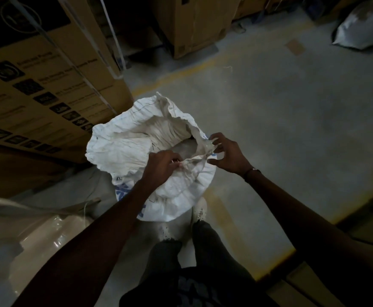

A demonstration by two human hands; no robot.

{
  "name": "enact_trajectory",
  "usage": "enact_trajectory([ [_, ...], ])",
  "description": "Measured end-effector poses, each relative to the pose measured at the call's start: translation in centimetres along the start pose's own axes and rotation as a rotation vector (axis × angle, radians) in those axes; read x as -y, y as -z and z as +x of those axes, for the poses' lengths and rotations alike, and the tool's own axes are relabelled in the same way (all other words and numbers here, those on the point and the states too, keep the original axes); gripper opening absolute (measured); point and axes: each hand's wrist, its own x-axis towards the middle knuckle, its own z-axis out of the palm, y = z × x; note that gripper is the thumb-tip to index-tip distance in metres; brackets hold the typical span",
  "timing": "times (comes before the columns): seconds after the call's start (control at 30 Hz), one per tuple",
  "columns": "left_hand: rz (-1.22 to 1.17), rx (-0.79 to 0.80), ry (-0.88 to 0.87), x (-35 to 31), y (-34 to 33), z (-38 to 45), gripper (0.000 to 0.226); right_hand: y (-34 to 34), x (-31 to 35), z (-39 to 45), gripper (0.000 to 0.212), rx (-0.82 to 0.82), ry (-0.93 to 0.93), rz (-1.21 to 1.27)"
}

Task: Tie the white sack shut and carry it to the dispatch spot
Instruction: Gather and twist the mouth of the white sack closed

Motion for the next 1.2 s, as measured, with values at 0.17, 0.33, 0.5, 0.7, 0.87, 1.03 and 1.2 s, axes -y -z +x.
enact_trajectory([
  [0.17, 0.206, -0.149, -0.094, -2.0, 2.5, 3.5, 0.016, 1.7, -0.4, 2.3, 0.078, -0.026, 0.056, -0.049],
  [0.33, 0.131, -0.159, -0.241, -4.1, 4.6, 8.7, 0.014, 4.2, -1.3, 5.0, 0.027, -0.004, 0.217, -0.129],
  [0.5, 0.096, 0.047, -0.238, -4.7, 4.5, 13.1, 0.012, 7.0, -3.3, 7.1, 0.019, 0.046, 0.231, -0.115],
  [0.7, -0.089, 0.065, -0.129, -5.7, 4.1, 13.8, 0.005, 6.4, -5.5, 7.6, 0.030, -0.003, 0.016, 0.187],
  [0.87, -0.209, -0.031, 0.000, -5.2, 2.7, 13.8, 0.006, 3.9, -6.2, 6.0, 0.100, -0.132, -0.369, 0.861],
  [1.03, -0.261, -0.065, 0.062, -5.0, 2.3, 14.2, 0.005, 0.7, -6.1, 5.1, 0.095, -0.129, -0.382, 0.891],
  [1.2, -0.320, -0.032, 0.134, -4.9, 1.9, 14.9, 0.006, -0.6, -4.6, 7.5, 0.073, -0.098, -0.295, 0.644],
])
